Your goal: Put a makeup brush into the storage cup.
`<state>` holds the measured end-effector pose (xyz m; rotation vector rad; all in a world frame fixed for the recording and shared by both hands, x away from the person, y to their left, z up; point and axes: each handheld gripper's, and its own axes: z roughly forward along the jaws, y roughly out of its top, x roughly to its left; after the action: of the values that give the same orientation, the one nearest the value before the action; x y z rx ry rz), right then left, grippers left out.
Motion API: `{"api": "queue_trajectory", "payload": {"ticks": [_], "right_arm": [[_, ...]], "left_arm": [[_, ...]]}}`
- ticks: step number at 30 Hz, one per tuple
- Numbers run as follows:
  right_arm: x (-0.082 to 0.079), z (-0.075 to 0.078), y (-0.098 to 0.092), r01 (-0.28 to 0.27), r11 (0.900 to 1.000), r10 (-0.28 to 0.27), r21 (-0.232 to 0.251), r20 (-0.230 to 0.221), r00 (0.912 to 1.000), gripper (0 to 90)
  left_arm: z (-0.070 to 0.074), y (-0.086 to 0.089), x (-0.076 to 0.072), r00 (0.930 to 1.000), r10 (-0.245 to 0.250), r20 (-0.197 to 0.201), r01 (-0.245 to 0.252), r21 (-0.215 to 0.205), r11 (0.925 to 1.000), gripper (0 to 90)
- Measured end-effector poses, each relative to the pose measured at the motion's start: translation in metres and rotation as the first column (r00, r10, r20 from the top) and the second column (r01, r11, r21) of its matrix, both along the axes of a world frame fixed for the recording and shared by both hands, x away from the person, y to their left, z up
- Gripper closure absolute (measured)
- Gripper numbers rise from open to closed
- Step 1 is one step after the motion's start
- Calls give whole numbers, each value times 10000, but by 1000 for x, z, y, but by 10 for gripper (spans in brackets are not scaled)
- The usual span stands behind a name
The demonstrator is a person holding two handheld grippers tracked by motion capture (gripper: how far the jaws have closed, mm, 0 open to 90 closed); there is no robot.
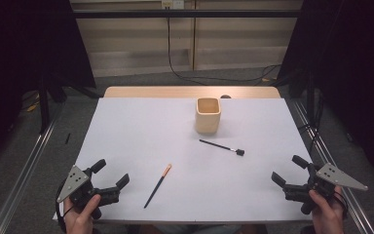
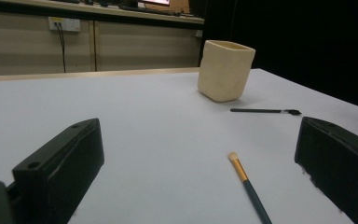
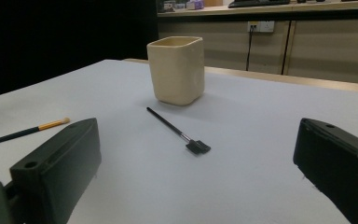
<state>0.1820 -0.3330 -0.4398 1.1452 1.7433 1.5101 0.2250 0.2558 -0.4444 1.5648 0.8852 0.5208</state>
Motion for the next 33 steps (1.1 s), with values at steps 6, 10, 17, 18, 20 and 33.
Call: {"api": "queue_trajectory", "payload": {"ticks": [6, 10, 17, 18, 20, 33], "right_arm": [[2, 0, 2, -161, 9998, 160, -97, -45, 9999, 2], [3, 0, 2, -184, 9998, 184, -93, -39, 9998, 2], [1, 0, 2, -217, 9998, 217, -29, -111, 9997, 1], [1, 0, 2, -235, 9997, 234, -62, -116, 9997, 1], [1, 0, 2, -240, 9997, 239, -50, -119, 9996, 1], [-3, 1, 3, -316, 9993, 316, -197, -22, 9995, 1]], "left_arm": [[-1, 0, -1, 9999, 68, -111, -69, -64, 10000, 14], [-1, 0, 0, 9999, 111, -133, -111, 27, 9999, 15], [2, -2, 1, 9998, -81, -156, 83, 161, 9998, 15], [2, -2, 1, 9998, -81, -156, 83, 161, 9998, 15], [2, -4, 2, 9998, -141, -143, 144, 216, 9997, 15], [15, -20, 9, 9979, -638, -75, 642, 595, 9962, 16]]}}
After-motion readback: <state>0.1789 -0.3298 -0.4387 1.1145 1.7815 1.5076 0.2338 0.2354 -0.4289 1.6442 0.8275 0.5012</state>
